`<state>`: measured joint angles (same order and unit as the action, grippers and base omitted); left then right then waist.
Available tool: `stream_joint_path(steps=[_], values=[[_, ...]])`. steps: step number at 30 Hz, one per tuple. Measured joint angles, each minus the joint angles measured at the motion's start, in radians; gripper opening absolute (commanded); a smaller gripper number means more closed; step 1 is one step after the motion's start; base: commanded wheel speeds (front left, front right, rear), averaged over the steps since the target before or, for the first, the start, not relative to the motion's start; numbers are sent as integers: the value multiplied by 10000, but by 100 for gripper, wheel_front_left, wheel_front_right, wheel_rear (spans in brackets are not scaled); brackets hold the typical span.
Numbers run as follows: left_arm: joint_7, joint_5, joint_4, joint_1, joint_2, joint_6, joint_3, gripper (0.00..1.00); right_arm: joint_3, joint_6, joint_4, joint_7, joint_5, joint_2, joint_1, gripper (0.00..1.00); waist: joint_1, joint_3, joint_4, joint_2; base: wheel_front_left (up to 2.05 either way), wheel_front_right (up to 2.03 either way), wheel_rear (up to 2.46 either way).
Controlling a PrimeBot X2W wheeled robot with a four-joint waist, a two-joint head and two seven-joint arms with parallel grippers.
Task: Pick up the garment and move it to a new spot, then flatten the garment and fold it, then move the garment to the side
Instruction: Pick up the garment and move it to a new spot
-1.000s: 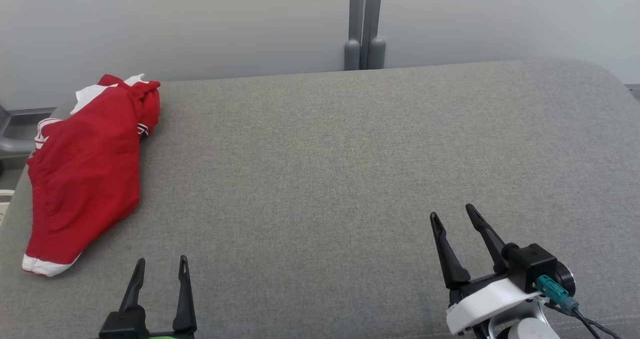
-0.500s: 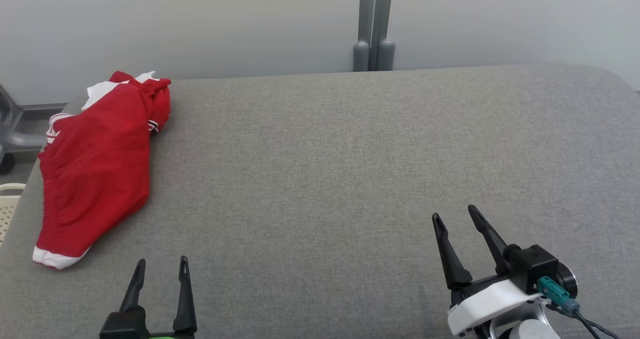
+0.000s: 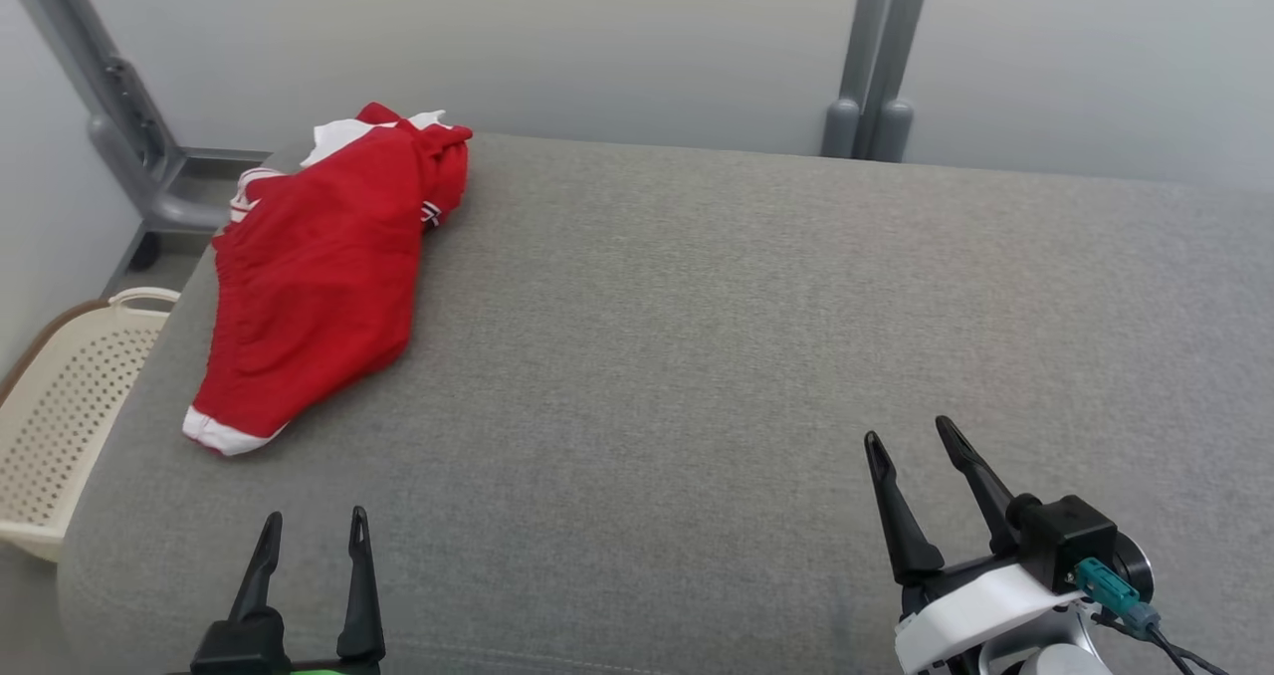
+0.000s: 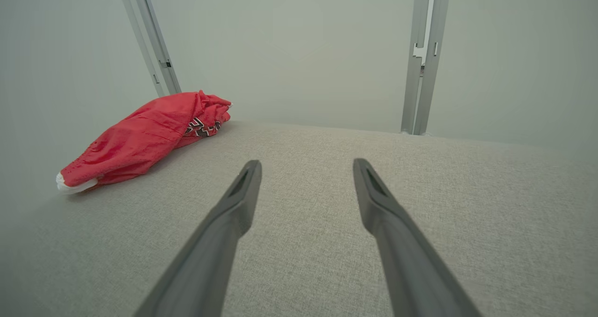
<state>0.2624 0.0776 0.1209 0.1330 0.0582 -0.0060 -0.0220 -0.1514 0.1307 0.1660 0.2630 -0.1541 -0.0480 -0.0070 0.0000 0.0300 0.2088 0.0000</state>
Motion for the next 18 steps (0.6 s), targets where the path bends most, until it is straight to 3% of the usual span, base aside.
stream_joint_path(steps=[18], values=[[0, -50, -77, 157, 180, -71, 98, 100, -109, 0, -13, 0, -201, 2, 35, 100, 0, 115, 2297, 0, 0, 0, 0]])
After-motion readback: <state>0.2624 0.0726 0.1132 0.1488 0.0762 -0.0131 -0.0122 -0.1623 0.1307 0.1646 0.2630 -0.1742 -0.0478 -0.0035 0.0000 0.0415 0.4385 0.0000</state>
